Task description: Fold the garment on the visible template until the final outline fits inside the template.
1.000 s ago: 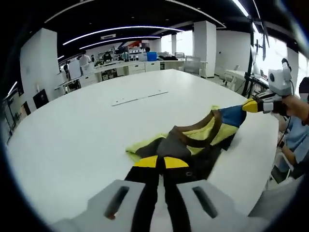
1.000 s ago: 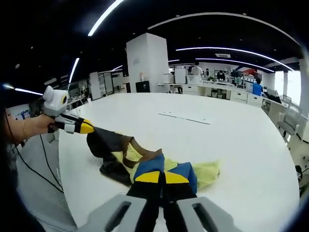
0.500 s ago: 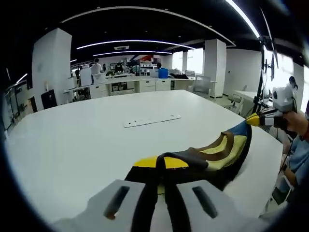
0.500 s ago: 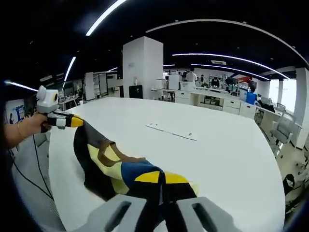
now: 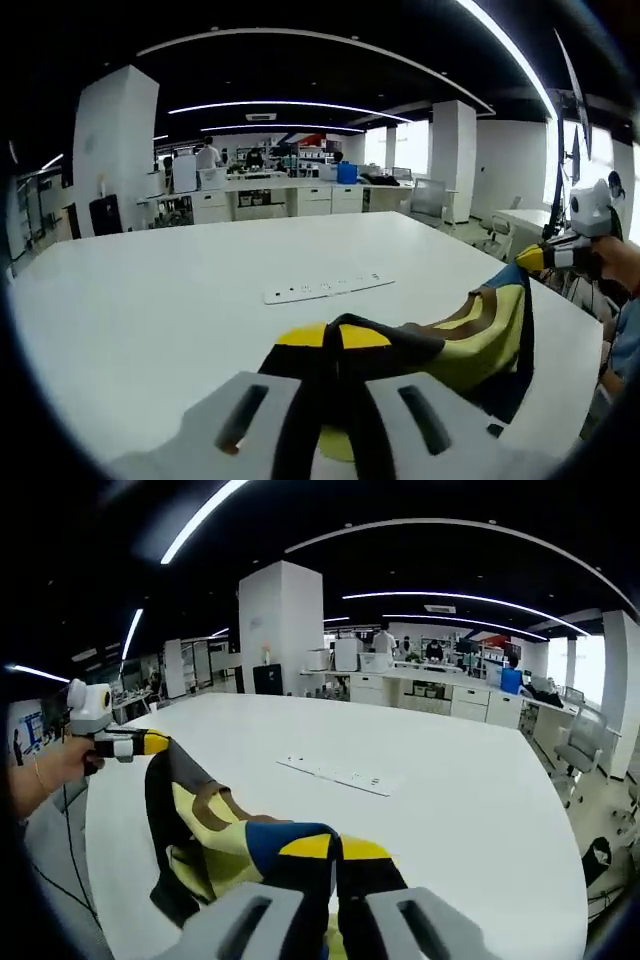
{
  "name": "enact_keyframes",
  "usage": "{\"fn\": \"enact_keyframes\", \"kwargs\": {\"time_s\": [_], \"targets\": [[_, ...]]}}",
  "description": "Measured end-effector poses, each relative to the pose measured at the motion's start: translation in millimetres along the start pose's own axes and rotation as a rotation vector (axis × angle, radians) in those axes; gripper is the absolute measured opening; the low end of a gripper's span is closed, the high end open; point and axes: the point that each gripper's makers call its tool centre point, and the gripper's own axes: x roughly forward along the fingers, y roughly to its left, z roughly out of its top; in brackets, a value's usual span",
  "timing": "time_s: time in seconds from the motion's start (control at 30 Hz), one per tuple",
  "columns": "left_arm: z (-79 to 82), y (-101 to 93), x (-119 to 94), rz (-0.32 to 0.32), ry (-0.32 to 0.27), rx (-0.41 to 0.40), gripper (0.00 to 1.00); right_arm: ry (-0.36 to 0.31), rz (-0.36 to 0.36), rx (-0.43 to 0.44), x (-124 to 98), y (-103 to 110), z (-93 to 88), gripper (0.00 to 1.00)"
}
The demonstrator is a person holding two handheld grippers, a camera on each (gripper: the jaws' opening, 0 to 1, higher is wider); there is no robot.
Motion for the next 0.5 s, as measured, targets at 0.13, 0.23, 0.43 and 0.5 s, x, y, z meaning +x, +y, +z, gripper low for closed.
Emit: {"fn": "enact_keyframes", "kwargs": {"time_s": [0.13,0.23,0.43,0.5], "targets": [[-8.7,13.0,21.4,0.050,0.020,-0.011,0.00,0.016,-0.032,-0.026,22.8,-13.0,2.2,0.00],[-12.8,19.5,37.4,0.058,0.006,-0.088,0.00,0.022,-0.047,-0.013,39.4,-22.4,1.1,0.00],[-32.4,32.5,65.0,0.093,0.036,-0.131,0.00,0.067,-0.102,0.029,73.0,-44.7,-12.0,0.00],[-38.3,34.6,72.7,0.105,0.041,-0.121,0.00,0.081,-0.106,0.062,82.1,-49.2,-18.8,0.00]]}}
